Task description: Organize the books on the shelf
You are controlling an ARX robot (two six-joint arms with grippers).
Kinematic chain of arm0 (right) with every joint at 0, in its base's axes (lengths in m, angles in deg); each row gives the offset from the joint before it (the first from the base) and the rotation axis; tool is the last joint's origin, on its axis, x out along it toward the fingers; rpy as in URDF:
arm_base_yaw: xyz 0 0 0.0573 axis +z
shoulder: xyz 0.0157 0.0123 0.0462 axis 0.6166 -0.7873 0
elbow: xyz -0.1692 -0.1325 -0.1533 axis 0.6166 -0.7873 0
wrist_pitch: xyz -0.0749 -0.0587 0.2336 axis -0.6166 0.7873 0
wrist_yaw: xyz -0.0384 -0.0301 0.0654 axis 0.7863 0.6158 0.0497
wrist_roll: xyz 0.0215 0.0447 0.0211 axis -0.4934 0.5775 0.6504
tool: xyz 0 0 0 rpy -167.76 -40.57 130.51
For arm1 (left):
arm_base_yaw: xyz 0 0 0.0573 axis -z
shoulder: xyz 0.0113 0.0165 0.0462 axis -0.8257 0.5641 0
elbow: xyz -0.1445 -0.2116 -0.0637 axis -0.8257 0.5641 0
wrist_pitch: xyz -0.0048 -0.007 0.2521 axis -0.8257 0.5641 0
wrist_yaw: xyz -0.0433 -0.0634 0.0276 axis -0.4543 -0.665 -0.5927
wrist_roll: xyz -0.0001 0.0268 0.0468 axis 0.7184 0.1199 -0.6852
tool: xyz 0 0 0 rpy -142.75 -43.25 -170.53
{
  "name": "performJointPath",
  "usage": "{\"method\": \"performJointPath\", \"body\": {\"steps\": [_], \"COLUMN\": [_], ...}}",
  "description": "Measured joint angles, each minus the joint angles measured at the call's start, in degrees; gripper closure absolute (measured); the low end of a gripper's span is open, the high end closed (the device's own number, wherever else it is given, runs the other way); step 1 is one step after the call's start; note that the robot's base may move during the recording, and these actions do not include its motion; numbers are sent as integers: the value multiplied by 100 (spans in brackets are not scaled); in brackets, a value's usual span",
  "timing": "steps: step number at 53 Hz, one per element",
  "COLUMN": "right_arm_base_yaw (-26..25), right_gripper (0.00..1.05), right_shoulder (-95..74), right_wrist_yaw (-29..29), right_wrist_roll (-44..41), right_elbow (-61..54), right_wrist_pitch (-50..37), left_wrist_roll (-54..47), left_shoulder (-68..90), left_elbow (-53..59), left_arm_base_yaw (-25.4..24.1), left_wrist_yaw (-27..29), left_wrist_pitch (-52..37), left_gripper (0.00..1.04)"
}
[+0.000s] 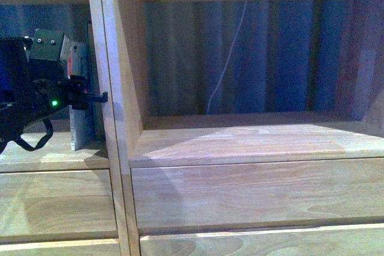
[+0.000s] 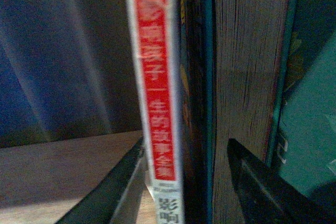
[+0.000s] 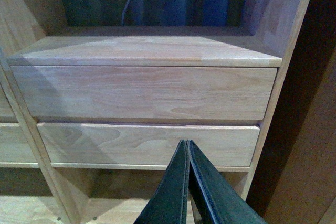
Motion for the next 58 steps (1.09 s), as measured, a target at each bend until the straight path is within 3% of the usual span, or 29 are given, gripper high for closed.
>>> {"method": "performJointPath", "body": {"steps": [18, 58], "right_arm_base_yaw": [0, 0], "right_gripper": [102, 102], "right_shoulder": [0, 0], "right_wrist_yaw": [2, 2], "right_wrist_roll": [0, 0], "right_elbow": [0, 0], "right_wrist_pitch": [0, 0], "left_wrist_roll": [-66, -109], "left_shoulder": [-352, -715], "left_elbow": [254, 461], "left_arm_base_yaw": [-24, 63], "left_wrist_yaw": [-74, -179], "left_wrist_pitch": [310, 505], "left_gripper": [6, 7]}}
